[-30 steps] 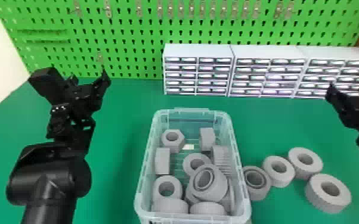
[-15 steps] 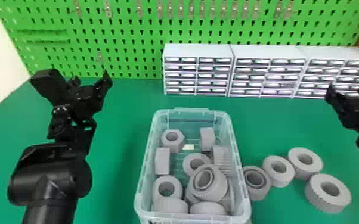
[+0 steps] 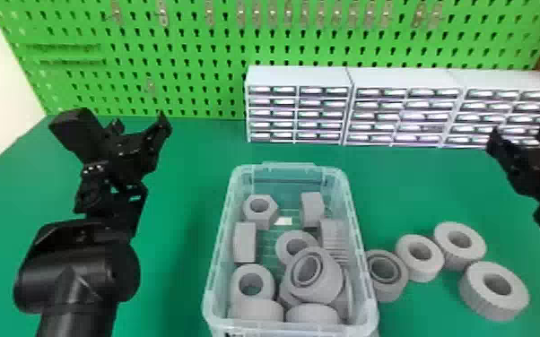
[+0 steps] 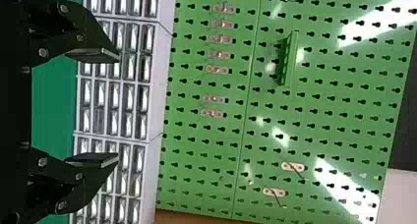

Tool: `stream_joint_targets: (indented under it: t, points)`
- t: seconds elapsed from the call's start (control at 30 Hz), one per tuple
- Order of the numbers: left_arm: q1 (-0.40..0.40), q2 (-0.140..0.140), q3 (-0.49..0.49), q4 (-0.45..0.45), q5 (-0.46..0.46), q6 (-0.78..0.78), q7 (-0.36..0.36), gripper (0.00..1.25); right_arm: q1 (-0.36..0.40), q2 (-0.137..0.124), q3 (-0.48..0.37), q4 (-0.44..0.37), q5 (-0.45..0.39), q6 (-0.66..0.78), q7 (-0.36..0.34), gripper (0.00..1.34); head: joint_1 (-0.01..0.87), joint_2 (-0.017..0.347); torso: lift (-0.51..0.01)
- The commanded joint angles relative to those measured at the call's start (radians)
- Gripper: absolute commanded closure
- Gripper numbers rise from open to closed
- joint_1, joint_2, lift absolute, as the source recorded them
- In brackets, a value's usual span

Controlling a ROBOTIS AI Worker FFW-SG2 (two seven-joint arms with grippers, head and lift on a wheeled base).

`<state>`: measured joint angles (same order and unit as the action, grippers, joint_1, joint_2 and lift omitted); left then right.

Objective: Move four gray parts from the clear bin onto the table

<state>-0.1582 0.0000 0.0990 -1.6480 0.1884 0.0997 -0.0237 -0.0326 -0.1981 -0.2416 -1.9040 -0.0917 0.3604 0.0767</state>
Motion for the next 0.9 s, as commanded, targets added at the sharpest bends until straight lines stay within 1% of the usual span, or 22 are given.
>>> stream_joint_targets:
  t: [0.0, 0.23, 0.63, 0.87]
  points:
    - [-0.003, -0.003, 0.002, 0.000, 0.006, 0.000, -0.002, 0.35, 0.007, -0.001, -0.007, -0.009, -0.010, 0.000, 0.000, 0.54, 0.693, 0.072, -0.052]
    - [-0.009, -0.003, 0.008, 0.000, 0.022, 0.003, -0.015, 0.35, 0.005, 0.003, -0.004, -0.010, -0.008, 0.000, 0.000, 0.54, 0.693, 0.072, -0.052]
    - [-0.009, -0.003, 0.019, 0.005, 0.013, 0.008, -0.018, 0.35, -0.001, 0.009, 0.016, -0.010, 0.006, 0.003, 0.000, 0.54, 0.693, 0.072, -0.052]
    - [-0.006, -0.003, 0.019, 0.010, 0.013, 0.008, -0.016, 0.35, 0.000, 0.008, 0.018, -0.010, 0.006, 0.017, 0.000, 0.54, 0.693, 0.072, -0.052]
